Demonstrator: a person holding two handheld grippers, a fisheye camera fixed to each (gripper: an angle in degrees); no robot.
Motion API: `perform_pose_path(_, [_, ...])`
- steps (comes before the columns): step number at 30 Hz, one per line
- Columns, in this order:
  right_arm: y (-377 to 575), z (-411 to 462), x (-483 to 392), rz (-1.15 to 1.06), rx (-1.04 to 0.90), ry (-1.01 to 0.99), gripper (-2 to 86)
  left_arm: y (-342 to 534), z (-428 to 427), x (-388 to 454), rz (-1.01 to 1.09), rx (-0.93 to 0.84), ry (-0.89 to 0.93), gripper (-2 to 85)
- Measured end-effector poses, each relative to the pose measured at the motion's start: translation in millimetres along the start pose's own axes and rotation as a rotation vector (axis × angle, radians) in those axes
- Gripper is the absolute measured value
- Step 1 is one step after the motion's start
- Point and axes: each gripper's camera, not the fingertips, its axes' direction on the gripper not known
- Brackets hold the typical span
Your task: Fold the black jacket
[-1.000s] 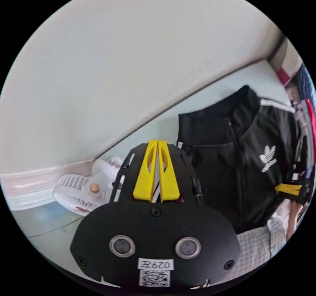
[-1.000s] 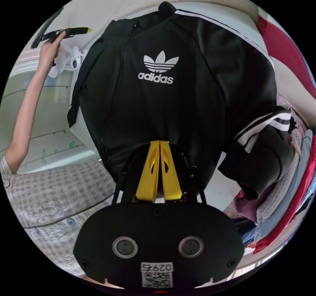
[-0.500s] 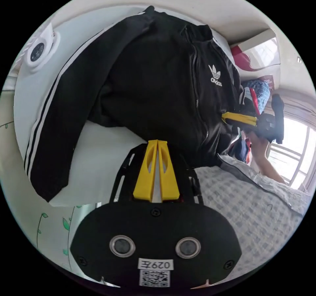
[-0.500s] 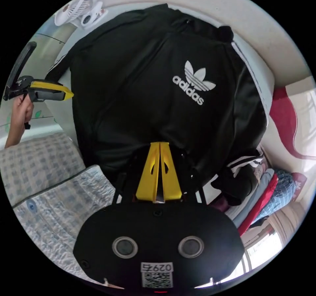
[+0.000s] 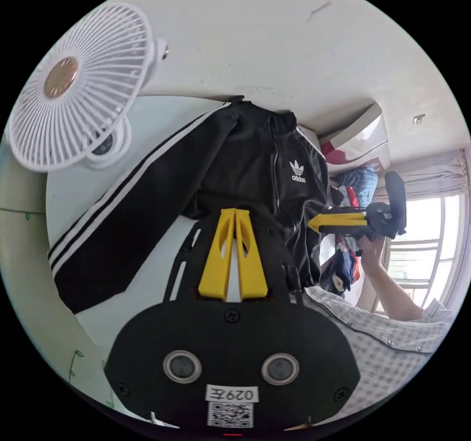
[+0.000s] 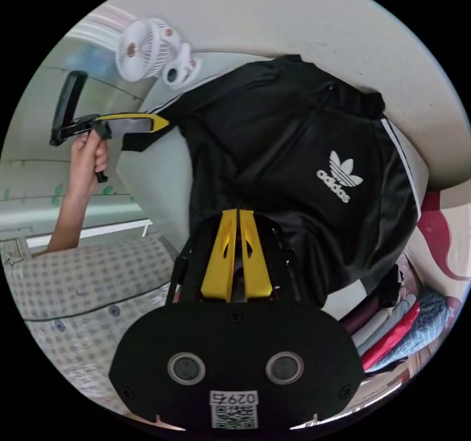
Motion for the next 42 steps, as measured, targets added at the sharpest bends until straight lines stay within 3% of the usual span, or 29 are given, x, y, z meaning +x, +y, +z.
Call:
perform_pose_path(2, [1.3, 19.5, -42.9, -0.048, 0.003, -0.032, 11.5, 33.5, 1.4, -39.3, -0.083, -0.028, 0.109, -1.0])
perform_pose_path(5, [-15.5, 71.2, -72.0, -0.073, -0.167, 0.093, 13.4, 73.5, 11.7, -76.0, -0.151, -0.054, 0.229, -1.0])
perform_pose_path(6, [-18.6, 82.7, -73.0, -0.068, -0.208, 0.127, 13.2, 80.7, 12.9, -80.7, -0.158, -0.057, 0.242, -1.0])
perform_pose_path(8, [-23.8, 95.5, -77.5, -0.079, -0.234, 0.361, 3.9, 105.9, 12.9, -93.3, -0.156, -0.063, 0.259, -0.9])
perform_pose_path(10, [-27.1, 96.7, -71.2, -0.101, -0.288, 0.383, 2.4, 120.7, 11.5, -101.5, -0.152, -0.064, 0.253, -0.9])
perform_pose_path(12, [-28.3, 83.1, -51.6, -0.068, -0.285, 0.273, 1.5, 132.7, 9.7, -112.1, -0.162, -0.053, 0.253, -0.8])
perform_pose_path(13, [-26.9, 64.1, -32.1, -0.029, -0.244, 0.115, 1.1, 138.5, 7.8, -119.9, -0.158, -0.037, 0.278, -0.7])
perform_pose_path(17, [3.5, -28.3, 45.4, 0.110, 0.070, -0.313, 0.6, 143.1, 4.1, -150.0, -0.117, 0.019, 0.375, 2.1])
perform_pose_path(19, [19.6, -59.6, 77.8, 0.162, 0.151, -0.415, 0.5, 137.0, 8.9, -161.1, -0.103, 0.022, 0.402, 7.5])
perform_pose_path(22, [42.0, -91.3, 120.9, 0.201, 0.231, -0.500, 0.5, 115.8, 26.3, -170.1, -0.062, -0.015, 0.427, 14.4])
perform_pose_path(28, [67.1, -107.5, 179.9, 0.227, 0.273, -0.629, 0.5, 70.1, 59.8, -177.2, -0.029, -0.016, 0.503, 16.1])
perform_pose_path(36, [60.8, -114.7, 228.4, 0.082, 0.149, -0.754, 0.5, 47.6, 85.7, -194.2, -0.090, 0.043, 0.694, 13.9])
perform_pose_path(42, [51.2, -123.0, 278.0, 0.005, 0.139, -0.963, 0.5, 52.0, 109.9, -206.5, -0.138, 0.103, 1.016, 6.0])
